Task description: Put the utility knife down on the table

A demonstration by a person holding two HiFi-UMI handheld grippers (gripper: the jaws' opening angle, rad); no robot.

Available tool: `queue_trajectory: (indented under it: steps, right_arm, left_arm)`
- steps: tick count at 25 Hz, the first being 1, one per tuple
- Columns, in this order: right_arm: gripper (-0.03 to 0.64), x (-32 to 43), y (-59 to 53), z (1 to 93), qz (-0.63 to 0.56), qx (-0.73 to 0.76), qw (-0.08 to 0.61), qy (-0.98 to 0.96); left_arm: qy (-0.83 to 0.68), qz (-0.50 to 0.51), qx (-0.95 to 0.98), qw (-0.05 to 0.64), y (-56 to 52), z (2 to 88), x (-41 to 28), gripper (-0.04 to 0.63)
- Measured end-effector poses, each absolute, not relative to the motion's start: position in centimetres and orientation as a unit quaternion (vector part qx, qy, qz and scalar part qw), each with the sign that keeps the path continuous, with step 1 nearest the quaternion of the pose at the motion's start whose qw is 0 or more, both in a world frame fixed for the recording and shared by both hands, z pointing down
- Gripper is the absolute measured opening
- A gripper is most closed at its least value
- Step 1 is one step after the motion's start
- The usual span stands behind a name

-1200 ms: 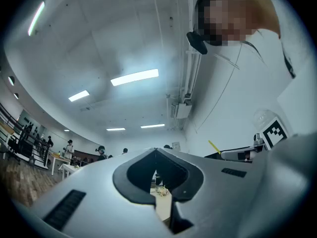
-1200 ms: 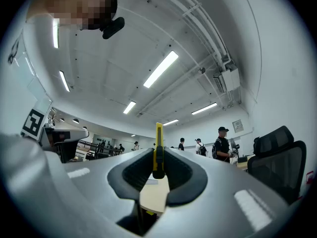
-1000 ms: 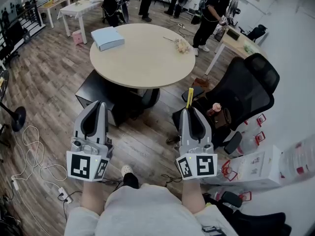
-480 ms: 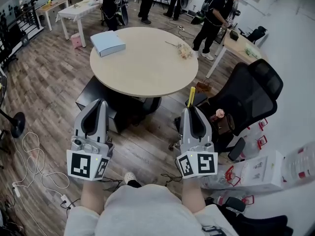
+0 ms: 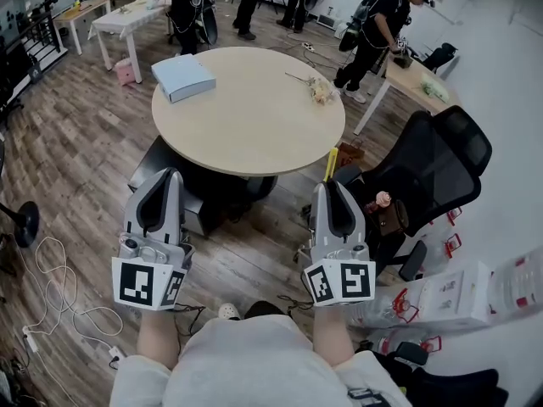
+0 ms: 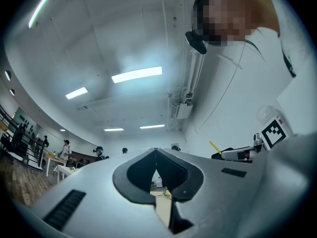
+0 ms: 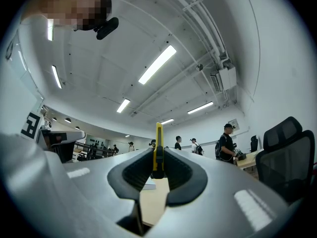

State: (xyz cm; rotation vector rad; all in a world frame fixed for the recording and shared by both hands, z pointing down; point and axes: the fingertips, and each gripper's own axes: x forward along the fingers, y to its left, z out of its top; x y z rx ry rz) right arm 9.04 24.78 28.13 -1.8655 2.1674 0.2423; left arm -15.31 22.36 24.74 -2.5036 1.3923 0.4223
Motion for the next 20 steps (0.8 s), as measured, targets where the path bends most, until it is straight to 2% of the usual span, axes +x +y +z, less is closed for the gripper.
queue_trajectory:
  steps: [9,20]
  right_arm:
    - [0.074,9.1,20.2,28.6,0.082,-0.644,0.128,0.749]
    - [0.074,12.1,8.9,28.4,0.077,-0.628,0.144,0.761]
  left_arm:
    - [0.472,0.148,-0.862,0.114,17.8,25.4,-15.0,0.009]
    - [0.491,0.144,-0.849,0.129,7.9,24.6,-12.4,0.009]
